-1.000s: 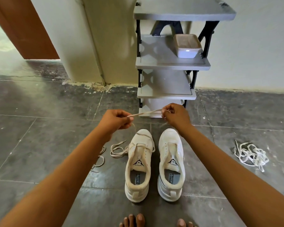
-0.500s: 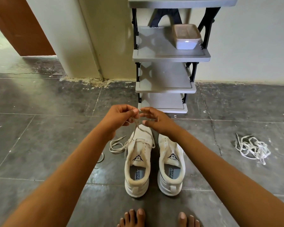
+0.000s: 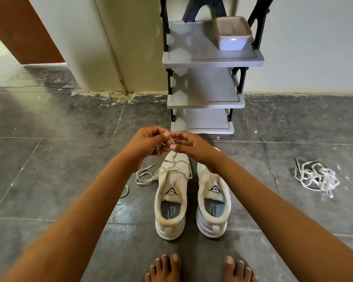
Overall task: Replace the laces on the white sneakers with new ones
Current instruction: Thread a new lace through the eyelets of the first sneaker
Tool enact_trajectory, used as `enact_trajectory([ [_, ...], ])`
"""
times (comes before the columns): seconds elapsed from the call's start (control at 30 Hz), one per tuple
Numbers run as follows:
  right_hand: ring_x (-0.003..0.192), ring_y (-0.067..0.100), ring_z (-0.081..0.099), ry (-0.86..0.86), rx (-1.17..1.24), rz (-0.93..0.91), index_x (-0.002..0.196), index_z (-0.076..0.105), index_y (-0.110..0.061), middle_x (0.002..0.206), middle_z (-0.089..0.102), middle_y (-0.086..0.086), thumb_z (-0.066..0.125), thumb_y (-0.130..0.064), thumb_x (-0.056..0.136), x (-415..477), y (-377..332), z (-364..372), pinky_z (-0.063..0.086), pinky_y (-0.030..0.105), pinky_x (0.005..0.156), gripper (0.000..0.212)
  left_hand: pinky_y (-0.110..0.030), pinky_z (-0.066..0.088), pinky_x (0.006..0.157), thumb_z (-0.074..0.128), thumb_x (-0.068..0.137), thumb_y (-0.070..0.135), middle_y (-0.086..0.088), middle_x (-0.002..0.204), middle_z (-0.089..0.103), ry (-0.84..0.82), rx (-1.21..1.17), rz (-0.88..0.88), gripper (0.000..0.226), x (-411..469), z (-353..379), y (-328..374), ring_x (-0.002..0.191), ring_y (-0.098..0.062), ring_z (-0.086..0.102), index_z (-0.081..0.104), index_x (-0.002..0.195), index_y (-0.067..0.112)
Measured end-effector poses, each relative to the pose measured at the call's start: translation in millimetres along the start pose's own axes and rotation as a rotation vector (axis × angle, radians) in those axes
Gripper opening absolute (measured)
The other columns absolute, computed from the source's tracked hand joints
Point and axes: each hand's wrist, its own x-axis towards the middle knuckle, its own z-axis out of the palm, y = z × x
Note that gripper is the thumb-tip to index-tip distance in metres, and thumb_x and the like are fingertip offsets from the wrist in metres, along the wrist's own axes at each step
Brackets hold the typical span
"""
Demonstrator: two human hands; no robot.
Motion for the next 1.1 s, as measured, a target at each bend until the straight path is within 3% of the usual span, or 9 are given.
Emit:
enact_trajectory([
  [0.17, 0.077, 0.008, 0.056, 0.143, -0.117, -0.027, 0.095, 0.071, -0.007, 0.082, 0.069, -0.002, 0.055, -0.02, 0.093, -0.9, 4.9, -9.7, 0.042, 0.019, 0.076, 0.02, -0.013, 0.032, 0.045, 0.053, 0.094, 0.012, 0.002, 0.071, 0.062, 0.179, 0.076, -0.002, 0.013, 7.5, -10.6, -8.7, 0.046, -0.003, 0.039, 0.062, 0.085, 0.015],
  [0.23, 0.074, 0.004, 0.055, 0.154, -0.126, -0.011, 0.097, 0.071, -0.003, 0.074, 0.067, -0.01, 0.055, -0.02, 0.094, -5.1, 9.7, -22.6, 0.044, 0.012, 0.074, 0.023, -0.016, 0.033, 0.051, 0.053, 0.094, 0.011, 0.002, 0.072, 0.061, 0.307, 0.112, -0.026, 0.016, 11.6, -20.4, -16.8, 0.05, -0.003, 0.04, 0.06, 0.081, 0.017],
  [0.4, 0.06, -0.006, 0.054, 0.265, -0.141, 0.024, 0.104, 0.068, 0.0, 0.071, 0.061, -0.005, 0.055, -0.011, 0.093, -11.5, 26.8, -41.4, 0.042, 0.005, 0.063, 0.02, -0.034, 0.044, 0.076, 0.054, 0.093, 0.016, -0.001, 0.083, 0.065, 0.718, 0.048, -0.115, 0.019, 21.8, -46.0, -38.6, 0.065, -0.009, 0.047, 0.059, 0.076, 0.019],
  [0.47, 0.065, -0.001, 0.056, 0.312, -0.162, 0.041, 0.107, 0.067, -0.002, 0.076, 0.063, -0.002, 0.052, -0.007, 0.094, -11.9, 32.5, -44.5, 0.044, 0.008, 0.064, 0.02, -0.03, 0.045, 0.074, 0.055, 0.092, 0.018, -0.006, 0.094, 0.07, 0.855, 0.059, -0.114, 0.013, 23.5, -54.6, -45.7, 0.076, -0.013, 0.054, 0.062, 0.082, 0.02],
  [0.57, 0.066, 0.004, 0.057, 0.353, -0.175, 0.051, 0.105, 0.067, -0.001, 0.084, 0.065, 0.007, 0.05, -0.003, 0.095, -9.4, 38.1, -38.8, 0.046, 0.007, 0.061, 0.02, -0.03, 0.048, 0.073, 0.058, 0.09, 0.015, -0.006, 0.097, 0.067, 0.739, 0.226, -0.136, 0.01, 25.6, -54.6, -59.7, 0.081, -0.017, 0.056, 0.063, 0.085, 0.022],
  [0.7, 0.07, 0.008, 0.06, 0.387, -0.263, 0.057, 0.099, 0.07, -0.003, 0.085, 0.067, 0.005, 0.053, -0.005, 0.093, 0.0, 46.8, -21.2, 0.046, 0.006, 0.062, 0.019, -0.041, 0.051, 0.088, 0.059, 0.088, 0.01, -0.007, 0.096, 0.068, 0.508, 0.526, -0.191, 0.016, 29.4, -33.9, -78.7, 0.092, -0.026, 0.062, 0.064, 0.081, 0.023],
  [0.77, 0.074, 0.008, 0.06, 0.399, -0.33, 0.079, 0.098, 0.071, -0.007, 0.087, 0.069, 0.003, 0.056, -0.008, 0.092, 3.6, 54.1, -15.8, 0.046, 0.013, 0.07, 0.017, -0.04, 0.053, 0.085, 0.059, 0.087, 0.009, -0.004, 0.092, 0.069, 0.468, 0.561, -0.195, 0.022, 28.5, -26.1, -82.7, 0.088, -0.025, 0.063, 0.062, 0.074, 0.026],
  [0.87, 0.071, 0.002, 0.055, 0.363, -0.481, 0.127, 0.097, 0.072, -0.012, 0.091, 0.07, 0.002, 0.06, -0.01, 0.088, 8.4, 70.3, -10.5, 0.039, 0.007, 0.063, 0.015, -0.037, 0.054, 0.077, 0.058, 0.087, 0.008, -0.001, 0.085, 0.068, 0.421, 0.579, -0.189, 0.026, 28.4, -21.9, -90.6, 0.082, -0.022, 0.063, 0.061, 0.07, 0.028],
  [1.1, 0.108, 0.025, 0.059, 0.284, -0.685, 0.236, 0.121, 0.061, -0.009, 0.119, 0.064, 0.01, 0.059, -0.006, 0.086, 26.9, 95.0, 1.4, 0.043, 0.027, 0.091, 0.035, -0.031, 0.051, 0.081, 0.056, 0.087, 0.004, -0.003, 0.096, 0.071, 0.101, 0.722, -0.046, 0.021, 38.2, 8.7, -103.6, 0.09, -0.018, 0.063, 0.071, 0.092, 0.018],
])
